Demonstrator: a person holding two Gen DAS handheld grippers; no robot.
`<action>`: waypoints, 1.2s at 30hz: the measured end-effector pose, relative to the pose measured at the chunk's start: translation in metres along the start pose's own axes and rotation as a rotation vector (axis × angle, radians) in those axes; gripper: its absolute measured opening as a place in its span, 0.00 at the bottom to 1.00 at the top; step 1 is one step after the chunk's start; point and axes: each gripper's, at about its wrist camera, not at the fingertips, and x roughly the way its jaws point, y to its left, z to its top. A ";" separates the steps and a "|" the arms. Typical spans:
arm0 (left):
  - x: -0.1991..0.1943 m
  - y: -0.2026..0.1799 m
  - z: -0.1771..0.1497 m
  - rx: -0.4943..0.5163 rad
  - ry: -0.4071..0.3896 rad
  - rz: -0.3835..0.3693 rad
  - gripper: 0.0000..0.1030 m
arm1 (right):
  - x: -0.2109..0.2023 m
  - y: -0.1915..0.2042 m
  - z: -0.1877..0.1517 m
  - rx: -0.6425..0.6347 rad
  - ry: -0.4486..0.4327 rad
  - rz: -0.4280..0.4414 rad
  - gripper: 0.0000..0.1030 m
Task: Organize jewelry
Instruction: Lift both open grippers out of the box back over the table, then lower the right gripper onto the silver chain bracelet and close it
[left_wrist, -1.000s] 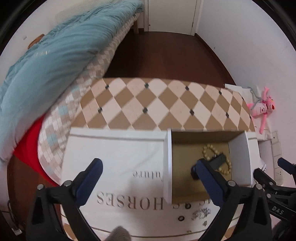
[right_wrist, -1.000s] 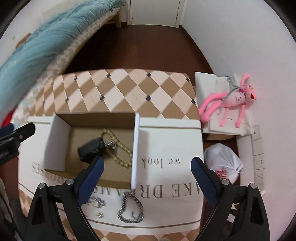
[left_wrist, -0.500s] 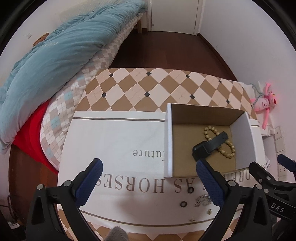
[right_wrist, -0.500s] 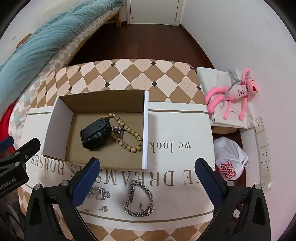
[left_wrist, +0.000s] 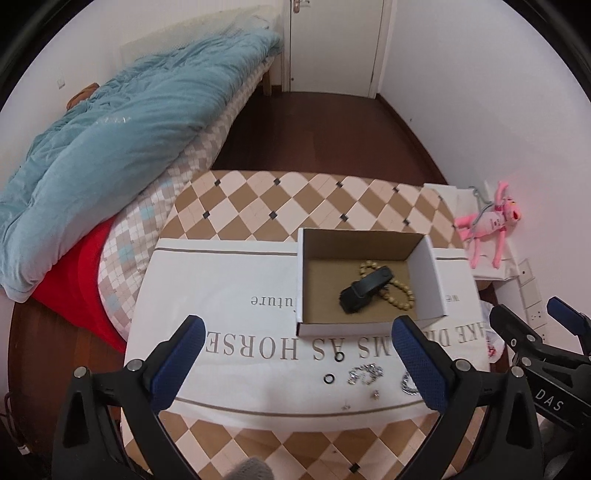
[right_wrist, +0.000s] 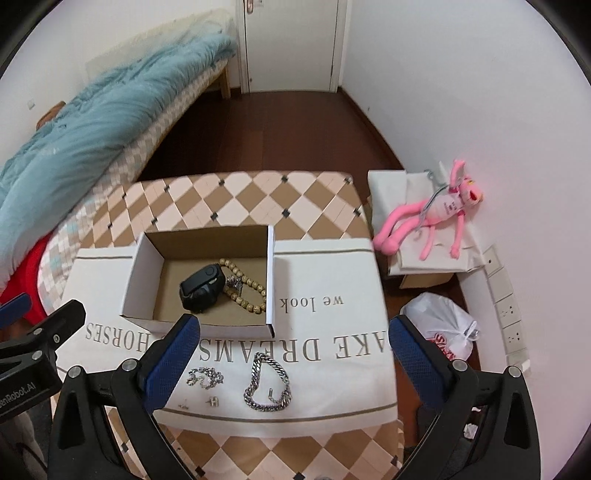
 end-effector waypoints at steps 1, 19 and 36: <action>-0.006 -0.001 0.000 0.003 -0.009 -0.001 1.00 | -0.006 -0.001 0.000 0.001 -0.009 0.000 1.00; -0.024 0.004 -0.029 -0.014 -0.035 0.069 1.00 | -0.040 -0.022 -0.029 0.051 -0.003 0.069 1.00; 0.089 -0.002 -0.107 0.027 0.221 0.038 0.96 | 0.128 -0.014 -0.101 0.065 0.294 0.022 0.49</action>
